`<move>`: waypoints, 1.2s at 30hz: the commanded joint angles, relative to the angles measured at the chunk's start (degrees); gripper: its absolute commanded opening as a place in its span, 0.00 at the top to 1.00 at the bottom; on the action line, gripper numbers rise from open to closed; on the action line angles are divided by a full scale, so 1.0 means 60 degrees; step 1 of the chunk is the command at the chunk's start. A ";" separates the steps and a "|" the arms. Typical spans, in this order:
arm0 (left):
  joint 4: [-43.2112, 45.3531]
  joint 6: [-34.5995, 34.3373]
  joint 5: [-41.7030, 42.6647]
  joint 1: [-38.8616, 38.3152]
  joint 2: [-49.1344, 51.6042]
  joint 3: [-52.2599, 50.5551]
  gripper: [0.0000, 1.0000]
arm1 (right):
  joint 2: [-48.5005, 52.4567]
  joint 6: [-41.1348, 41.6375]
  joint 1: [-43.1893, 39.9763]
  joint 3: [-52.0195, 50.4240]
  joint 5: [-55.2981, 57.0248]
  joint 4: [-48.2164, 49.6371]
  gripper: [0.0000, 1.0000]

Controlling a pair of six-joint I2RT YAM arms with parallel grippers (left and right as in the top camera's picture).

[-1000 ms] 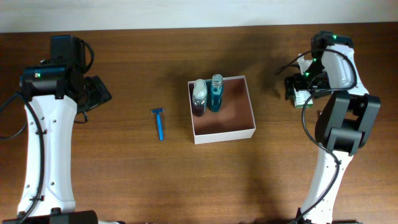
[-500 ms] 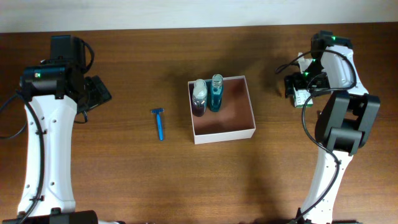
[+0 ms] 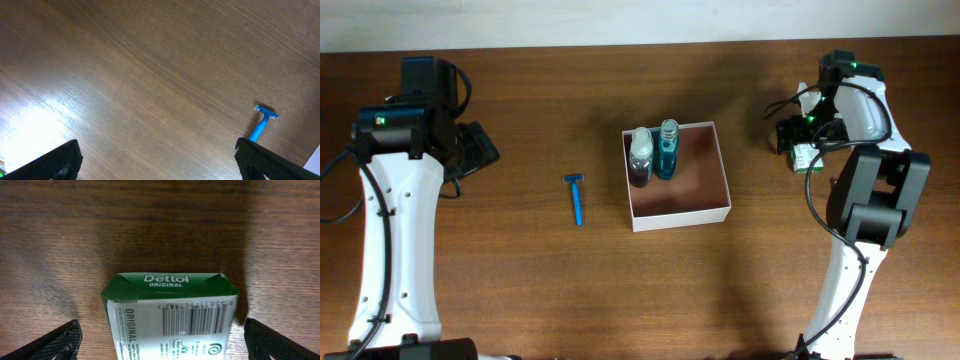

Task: Pack container
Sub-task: 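Lower and close the right gripper on the Dettol soap box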

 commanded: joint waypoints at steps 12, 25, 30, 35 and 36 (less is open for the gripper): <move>-0.0011 -0.0124 -0.0069 0.0022 0.0051 -0.0029 0.01 | 0.0102 -0.0062 -0.0022 -0.0095 0.0561 0.0040 0.01; -0.0011 -0.0124 -0.0069 0.0022 0.0055 -0.0029 0.01 | 0.0102 -0.0062 -0.0018 -0.0127 0.0514 0.0029 0.01; -0.0007 -0.0124 -0.0069 0.0022 0.0055 -0.0029 0.01 | 0.0102 -0.0310 -0.0018 -0.0310 0.0528 0.0135 0.02; -0.0007 -0.0124 -0.0069 0.0022 0.0051 -0.0029 0.01 | 0.0102 -0.0313 -0.0022 -0.0317 0.0521 0.0127 0.01; -0.0011 -0.0124 -0.0069 0.0022 0.0055 -0.0029 0.01 | 0.0102 -0.0310 -0.0018 -0.0317 0.0521 0.0131 0.02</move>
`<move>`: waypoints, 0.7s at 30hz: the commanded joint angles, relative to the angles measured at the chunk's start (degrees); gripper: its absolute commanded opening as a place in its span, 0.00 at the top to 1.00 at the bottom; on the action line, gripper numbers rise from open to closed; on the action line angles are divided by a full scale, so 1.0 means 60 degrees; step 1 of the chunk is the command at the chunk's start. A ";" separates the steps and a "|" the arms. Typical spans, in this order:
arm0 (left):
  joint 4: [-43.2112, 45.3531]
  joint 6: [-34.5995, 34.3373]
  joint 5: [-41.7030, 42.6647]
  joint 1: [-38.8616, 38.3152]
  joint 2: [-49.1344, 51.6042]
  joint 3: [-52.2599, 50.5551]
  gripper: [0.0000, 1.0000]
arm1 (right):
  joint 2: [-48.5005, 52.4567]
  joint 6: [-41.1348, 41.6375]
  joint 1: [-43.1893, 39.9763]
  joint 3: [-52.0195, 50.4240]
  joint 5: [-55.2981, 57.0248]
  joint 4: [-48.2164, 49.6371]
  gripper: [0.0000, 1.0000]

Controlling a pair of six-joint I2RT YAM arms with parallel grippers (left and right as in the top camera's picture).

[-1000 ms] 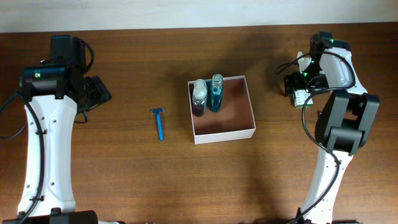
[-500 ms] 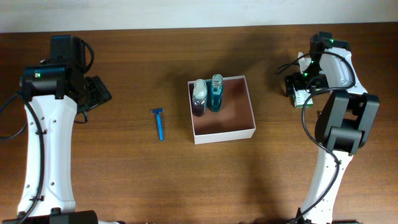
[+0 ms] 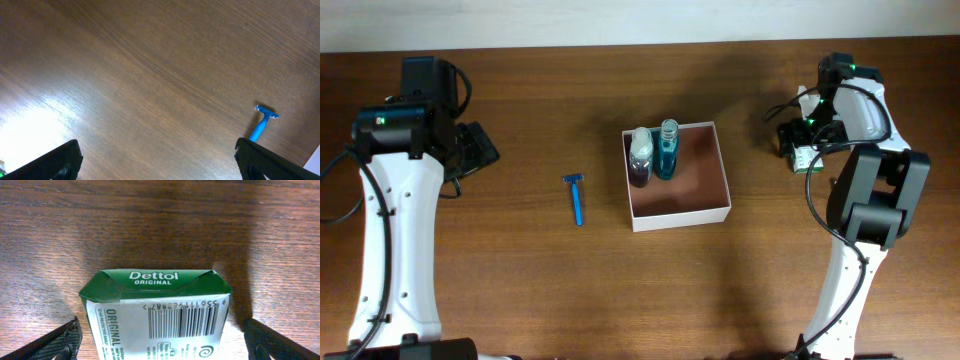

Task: Pack container
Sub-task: 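Lower and close the right gripper on the Dettol soap box, then lift the soap box and carry it left toward the box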

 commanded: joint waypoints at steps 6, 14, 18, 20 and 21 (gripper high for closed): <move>-0.0007 -0.0124 -0.0069 0.0022 0.0055 -0.0029 0.01 | 0.0102 -0.0117 -0.0022 -0.0149 0.0124 0.0004 0.14; -0.0007 -0.0124 -0.0069 0.0022 0.0051 -0.0029 0.01 | 0.0102 -0.0117 -0.0018 -0.0149 0.0127 0.0022 0.36; -0.0007 -0.0124 -0.0069 0.0022 0.0051 -0.0029 0.01 | 0.0102 -0.0113 -0.0018 -0.0149 0.0127 0.0015 0.43; -0.0011 -0.0124 -0.0069 0.0022 0.0055 -0.0029 0.01 | 0.0102 -0.0084 -0.0018 -0.0146 0.0124 -0.0018 0.51; -0.0007 -0.0124 -0.0069 0.0022 0.0051 -0.0029 0.01 | 0.0102 -0.0084 -0.0018 -0.0138 0.0124 -0.0047 0.54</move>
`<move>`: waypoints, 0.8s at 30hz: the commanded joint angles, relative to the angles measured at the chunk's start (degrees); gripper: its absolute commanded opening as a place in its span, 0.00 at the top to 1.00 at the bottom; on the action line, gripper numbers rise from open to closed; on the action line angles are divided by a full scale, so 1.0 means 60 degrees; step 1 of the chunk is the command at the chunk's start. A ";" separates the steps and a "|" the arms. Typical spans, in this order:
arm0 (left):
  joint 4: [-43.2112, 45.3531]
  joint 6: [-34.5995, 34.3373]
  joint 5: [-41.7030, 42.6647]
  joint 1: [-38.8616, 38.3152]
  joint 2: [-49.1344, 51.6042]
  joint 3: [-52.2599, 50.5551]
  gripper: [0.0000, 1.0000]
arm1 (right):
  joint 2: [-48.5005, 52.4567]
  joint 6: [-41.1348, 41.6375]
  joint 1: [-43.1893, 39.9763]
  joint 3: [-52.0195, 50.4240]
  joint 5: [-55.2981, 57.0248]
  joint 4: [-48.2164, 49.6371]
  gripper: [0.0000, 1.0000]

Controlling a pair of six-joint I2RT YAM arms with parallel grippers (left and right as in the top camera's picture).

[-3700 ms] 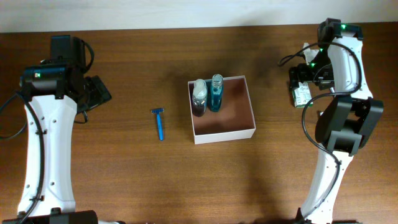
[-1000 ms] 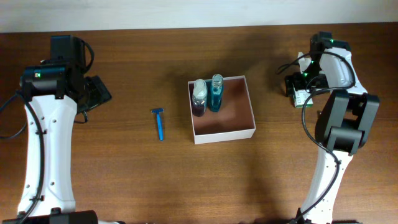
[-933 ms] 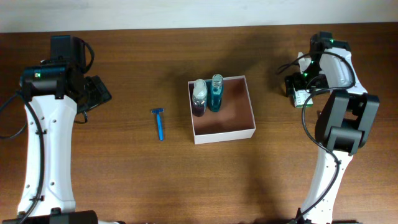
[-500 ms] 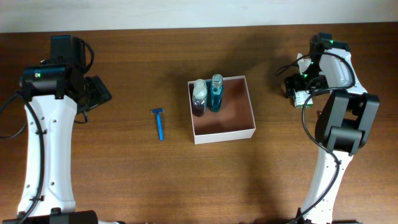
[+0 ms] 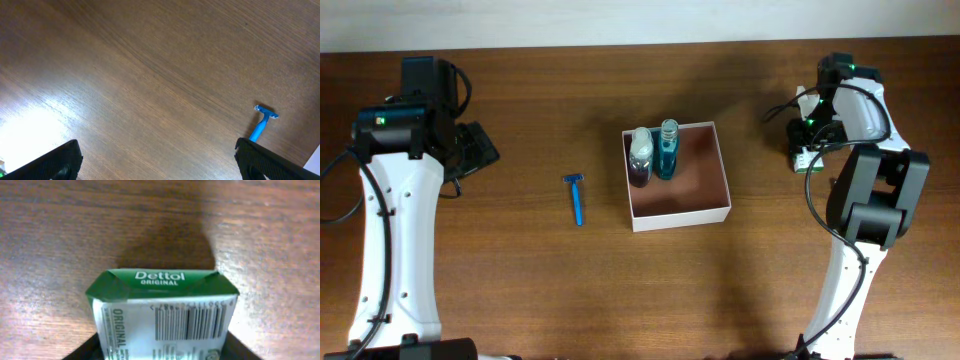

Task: Pack container
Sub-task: 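Lift the soap box and carry it left toward the box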

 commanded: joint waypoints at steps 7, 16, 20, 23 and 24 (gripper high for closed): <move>-0.0007 -0.0124 -0.0066 0.0022 0.0051 -0.0029 0.01 | 0.0095 0.0193 -0.0011 0.0142 0.0117 -0.0499 0.60; -0.0007 -0.0124 -0.0066 0.0022 0.0051 -0.0029 0.01 | 0.0095 0.1209 -0.0011 0.2667 -0.1300 -0.2601 0.68; -0.0011 -0.0124 -0.0066 0.0022 0.0055 -0.0029 0.01 | 0.0095 0.2040 -0.0011 0.4357 -0.1668 -0.4054 0.67; -0.0011 -0.0124 -0.0066 0.0022 0.0055 -0.0029 0.01 | 0.0084 0.2390 -0.0007 0.5479 -0.1963 -0.4962 0.66; -0.0011 -0.0124 -0.0066 0.0022 0.0055 -0.0029 0.01 | -0.0127 0.2539 0.0000 0.5504 -0.2248 -0.4958 0.66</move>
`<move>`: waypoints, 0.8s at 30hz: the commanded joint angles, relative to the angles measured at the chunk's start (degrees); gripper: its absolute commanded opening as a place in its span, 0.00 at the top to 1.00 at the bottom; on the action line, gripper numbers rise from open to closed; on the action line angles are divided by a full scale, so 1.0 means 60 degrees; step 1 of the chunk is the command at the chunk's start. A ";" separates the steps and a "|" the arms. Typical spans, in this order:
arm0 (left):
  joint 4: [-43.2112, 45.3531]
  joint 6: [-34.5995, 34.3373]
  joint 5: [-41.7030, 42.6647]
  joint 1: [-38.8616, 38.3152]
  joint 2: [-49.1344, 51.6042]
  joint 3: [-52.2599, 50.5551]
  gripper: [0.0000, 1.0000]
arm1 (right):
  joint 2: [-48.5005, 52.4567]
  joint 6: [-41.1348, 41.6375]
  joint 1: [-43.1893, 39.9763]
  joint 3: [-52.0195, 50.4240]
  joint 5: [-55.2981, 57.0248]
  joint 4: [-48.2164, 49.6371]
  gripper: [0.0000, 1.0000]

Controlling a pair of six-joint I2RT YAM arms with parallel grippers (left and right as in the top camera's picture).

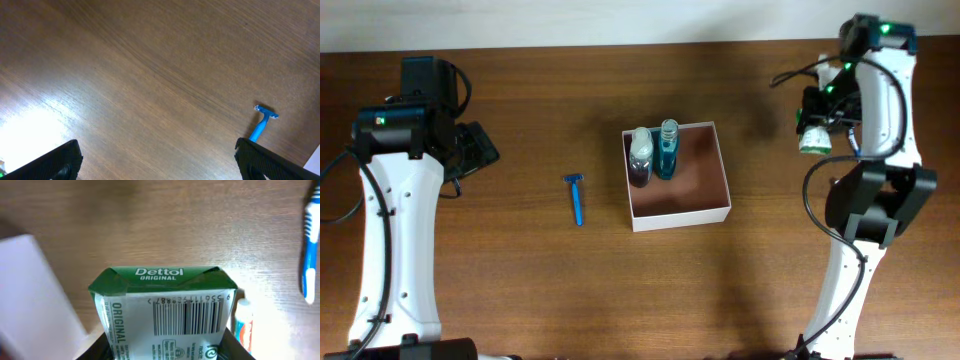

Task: Pack container
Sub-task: 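Lift the soap box and carry it left toward the box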

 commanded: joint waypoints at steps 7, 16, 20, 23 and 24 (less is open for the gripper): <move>-0.0004 -0.0124 -0.0069 0.0022 0.0051 -0.0029 0.01 | -0.1599 0.0798 0.0342 0.0481 -0.1800 -0.0069 0.62; -0.0007 -0.0124 -0.0069 0.0022 0.0055 -0.0029 0.01 | -0.5031 0.0787 0.1228 -0.2594 -0.1282 -0.0069 0.62; -0.0004 -0.0124 -0.0069 0.0022 0.0051 -0.0029 0.01 | -0.6207 0.0794 0.1931 -0.4189 -0.1246 -0.0066 0.62; -0.0007 -0.0124 -0.0069 0.0022 0.0051 -0.0029 0.01 | -0.6572 0.0984 0.2470 -0.4936 -0.1246 0.0040 0.62; -0.0004 -0.0124 -0.0069 0.0022 0.0051 -0.0029 0.01 | -0.6586 0.1137 0.2674 -0.5151 -0.1249 0.0127 0.62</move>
